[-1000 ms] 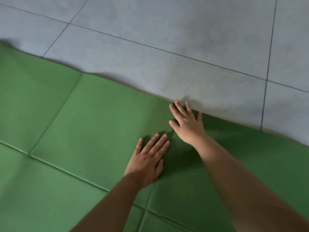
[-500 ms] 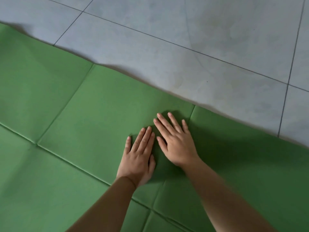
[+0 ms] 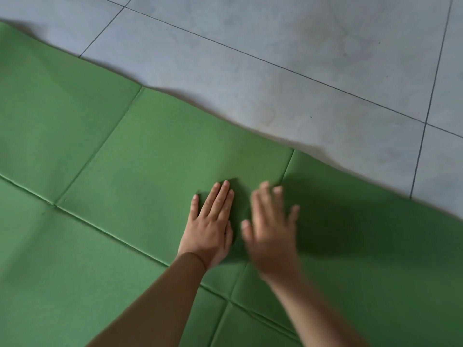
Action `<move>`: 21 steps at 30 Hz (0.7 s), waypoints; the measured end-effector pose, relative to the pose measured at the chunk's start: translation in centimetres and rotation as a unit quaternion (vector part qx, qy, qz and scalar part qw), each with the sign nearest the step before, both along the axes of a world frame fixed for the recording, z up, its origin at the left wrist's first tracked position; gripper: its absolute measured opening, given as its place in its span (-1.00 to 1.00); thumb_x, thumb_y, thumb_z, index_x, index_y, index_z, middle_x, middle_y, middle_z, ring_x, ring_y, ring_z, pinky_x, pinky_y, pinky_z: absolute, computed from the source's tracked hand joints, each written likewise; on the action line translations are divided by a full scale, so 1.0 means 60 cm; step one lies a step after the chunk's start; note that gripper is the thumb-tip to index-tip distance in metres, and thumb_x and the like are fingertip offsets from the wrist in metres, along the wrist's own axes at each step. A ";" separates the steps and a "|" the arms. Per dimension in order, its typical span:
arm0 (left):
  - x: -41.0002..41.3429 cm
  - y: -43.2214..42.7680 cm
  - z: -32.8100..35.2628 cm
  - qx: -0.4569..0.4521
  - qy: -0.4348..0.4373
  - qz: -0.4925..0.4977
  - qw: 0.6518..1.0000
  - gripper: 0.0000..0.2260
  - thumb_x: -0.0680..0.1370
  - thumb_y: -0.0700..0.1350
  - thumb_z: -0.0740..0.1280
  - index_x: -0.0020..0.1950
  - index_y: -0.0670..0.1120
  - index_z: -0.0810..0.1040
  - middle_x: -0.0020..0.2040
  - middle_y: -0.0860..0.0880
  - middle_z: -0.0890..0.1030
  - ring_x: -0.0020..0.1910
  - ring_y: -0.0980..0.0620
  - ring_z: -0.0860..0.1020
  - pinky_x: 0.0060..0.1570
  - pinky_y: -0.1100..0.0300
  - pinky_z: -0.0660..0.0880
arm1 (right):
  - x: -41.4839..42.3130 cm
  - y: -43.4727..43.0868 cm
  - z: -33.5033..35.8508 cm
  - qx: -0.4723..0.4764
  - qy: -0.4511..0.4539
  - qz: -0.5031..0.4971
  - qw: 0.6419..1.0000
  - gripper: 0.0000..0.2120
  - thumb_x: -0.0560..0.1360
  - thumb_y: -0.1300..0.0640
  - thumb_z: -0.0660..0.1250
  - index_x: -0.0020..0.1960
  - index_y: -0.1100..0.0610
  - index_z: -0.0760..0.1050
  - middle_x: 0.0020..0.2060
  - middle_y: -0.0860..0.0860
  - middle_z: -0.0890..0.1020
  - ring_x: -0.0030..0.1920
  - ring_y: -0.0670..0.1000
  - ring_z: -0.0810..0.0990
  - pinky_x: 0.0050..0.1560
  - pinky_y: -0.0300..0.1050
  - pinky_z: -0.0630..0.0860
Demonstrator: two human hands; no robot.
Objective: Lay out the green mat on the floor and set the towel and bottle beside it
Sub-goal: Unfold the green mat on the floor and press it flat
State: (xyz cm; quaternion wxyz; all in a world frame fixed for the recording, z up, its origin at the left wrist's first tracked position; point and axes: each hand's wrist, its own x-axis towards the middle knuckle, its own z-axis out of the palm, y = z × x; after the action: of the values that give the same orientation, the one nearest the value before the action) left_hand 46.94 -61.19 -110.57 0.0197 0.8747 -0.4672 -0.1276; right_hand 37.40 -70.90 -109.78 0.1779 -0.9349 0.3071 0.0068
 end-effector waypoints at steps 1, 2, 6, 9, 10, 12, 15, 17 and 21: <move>0.001 0.002 -0.004 0.005 0.001 -0.003 1.000 -0.41 0.48 0.01 -0.08 0.49 -0.16 0.22 0.51 -0.07 0.05 0.49 -0.12 0.04 0.39 -0.17 0.01 | 0.004 0.040 0.000 0.011 -0.011 0.042 0.999 -0.53 0.54 0.07 0.03 0.38 0.21 0.38 0.42 0.10 0.31 0.42 0.18 0.27 0.29 0.35 0.22; 0.001 0.005 -0.008 0.005 -0.009 0.000 1.000 -0.41 0.49 0.02 -0.08 0.48 -0.16 0.22 0.50 -0.07 0.03 0.48 -0.12 0.02 0.39 -0.17 0.02 | 0.008 0.064 -0.001 0.035 -0.020 0.051 0.998 -0.54 0.55 0.10 0.00 0.37 0.20 0.39 0.40 0.06 0.32 0.41 0.14 0.29 0.29 0.32 0.28; -0.003 0.005 -0.011 -0.005 0.000 0.062 0.998 -0.43 0.50 -0.01 -0.11 0.47 -0.18 0.25 0.49 -0.04 0.05 0.47 -0.06 -0.02 0.38 -0.21 0.06 | 0.001 0.030 -0.008 0.021 0.041 0.128 0.991 -0.54 0.57 0.01 -0.03 0.41 0.06 0.35 0.41 -0.04 0.35 0.42 0.08 0.31 0.29 0.29 0.29; -0.002 0.008 -0.015 -0.019 0.032 0.108 0.993 -0.43 0.51 -0.01 -0.16 0.52 -0.08 0.15 0.54 0.00 0.01 0.47 0.04 -0.19 0.43 -0.18 -0.07 | -0.018 -0.027 -0.001 -0.021 0.139 0.188 0.972 -0.46 0.53 -0.19 -0.04 0.45 -0.06 0.26 0.46 -0.09 0.25 0.46 0.08 0.25 0.24 0.43 0.27; 0.005 0.017 -0.014 -0.020 0.035 0.128 0.991 -0.44 0.51 -0.01 -0.14 0.52 -0.05 0.15 0.55 0.02 0.02 0.48 0.06 -0.18 0.43 -0.20 -0.07 | -0.024 -0.042 0.005 -0.029 0.170 0.179 0.969 -0.43 0.51 -0.25 -0.08 0.48 -0.10 0.18 0.49 -0.11 0.17 0.49 0.08 0.16 0.25 0.47 0.21; 0.031 0.054 -0.007 -0.008 0.038 0.162 0.986 -0.44 0.51 0.04 -0.13 0.50 -0.01 0.20 0.54 0.01 0.10 0.52 0.01 -0.04 0.40 -0.27 0.00 | -0.033 -0.063 0.006 -0.026 0.207 0.153 0.966 -0.40 0.50 -0.31 -0.16 0.50 -0.16 -0.07 0.50 -0.14 -0.07 0.51 0.05 -0.09 0.29 0.48 0.09; 0.092 0.159 -0.001 0.032 0.017 0.199 0.979 -0.39 0.48 0.12 -0.18 0.51 0.04 0.16 0.54 0.02 0.09 0.51 0.02 -0.03 0.37 -0.32 0.05 | -0.017 -0.053 0.022 -0.014 0.191 0.113 0.975 -0.43 0.58 -0.19 -0.01 0.52 -0.08 -0.06 0.53 -0.09 -0.08 0.53 0.06 -0.08 0.37 0.36 0.11; 0.139 0.232 -0.001 0.043 0.008 0.230 0.972 -0.37 0.47 0.16 -0.20 0.52 0.04 0.12 0.54 0.03 0.04 0.51 0.04 -0.05 0.38 -0.32 0.04 | 0.019 -0.032 0.046 -0.014 0.138 0.089 0.986 -0.48 0.55 -0.05 0.18 0.44 0.16 0.29 0.47 0.16 0.25 0.45 0.21 0.25 0.35 0.24 0.27; 0.221 0.314 0.002 0.061 -0.006 0.259 0.964 -0.34 0.46 0.20 -0.23 0.53 0.02 0.06 0.55 0.03 -0.02 0.52 0.04 -0.05 0.41 -0.27 0.01 | 0.119 0.021 0.069 -0.024 0.107 0.207 0.972 -0.50 0.54 0.01 0.22 0.43 0.18 0.31 0.46 0.18 0.25 0.46 0.20 0.23 0.42 0.12 0.22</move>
State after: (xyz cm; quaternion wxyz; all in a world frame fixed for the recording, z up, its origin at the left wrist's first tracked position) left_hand 60.20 -42.37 -110.45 -0.0040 0.9660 -0.2166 -0.1414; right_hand 44.52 -69.63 -105.65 0.1157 -0.9760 0.1246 0.1362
